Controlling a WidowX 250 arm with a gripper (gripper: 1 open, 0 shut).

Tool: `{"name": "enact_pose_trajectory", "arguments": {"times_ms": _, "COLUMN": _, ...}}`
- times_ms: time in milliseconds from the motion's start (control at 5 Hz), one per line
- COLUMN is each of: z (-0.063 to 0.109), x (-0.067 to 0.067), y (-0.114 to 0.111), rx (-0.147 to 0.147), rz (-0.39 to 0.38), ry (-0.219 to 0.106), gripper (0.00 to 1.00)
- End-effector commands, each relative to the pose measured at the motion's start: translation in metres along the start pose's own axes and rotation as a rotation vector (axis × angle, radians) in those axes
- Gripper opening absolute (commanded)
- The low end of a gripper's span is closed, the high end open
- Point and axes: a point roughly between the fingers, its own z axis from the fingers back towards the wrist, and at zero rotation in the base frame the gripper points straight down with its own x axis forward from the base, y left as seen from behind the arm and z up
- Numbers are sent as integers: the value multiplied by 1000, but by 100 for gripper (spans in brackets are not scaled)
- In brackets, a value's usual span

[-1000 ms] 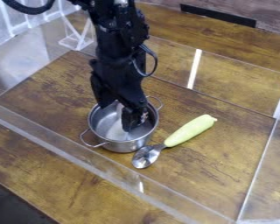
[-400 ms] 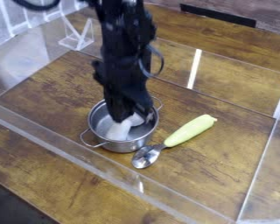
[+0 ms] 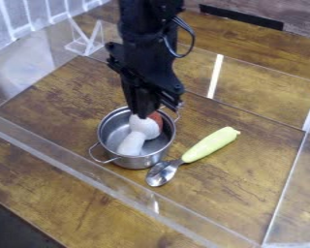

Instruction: Put the mushroom in the silver pot

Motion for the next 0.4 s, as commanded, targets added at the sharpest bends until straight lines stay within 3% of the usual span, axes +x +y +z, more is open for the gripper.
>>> {"name": "enact_pose_trajectory", "arguments": {"times_ms": 0, "z": 24, "x": 17, "y": 12, "rx": 3, "rz": -1, "ry": -79, "gripper": 100}}
{"name": "enact_pose_trajectory", "arguments": {"times_ms": 200, "z": 39, "x": 30, "y": 27, "rx": 18, "rz": 5, "ry": -111, "gripper": 100}}
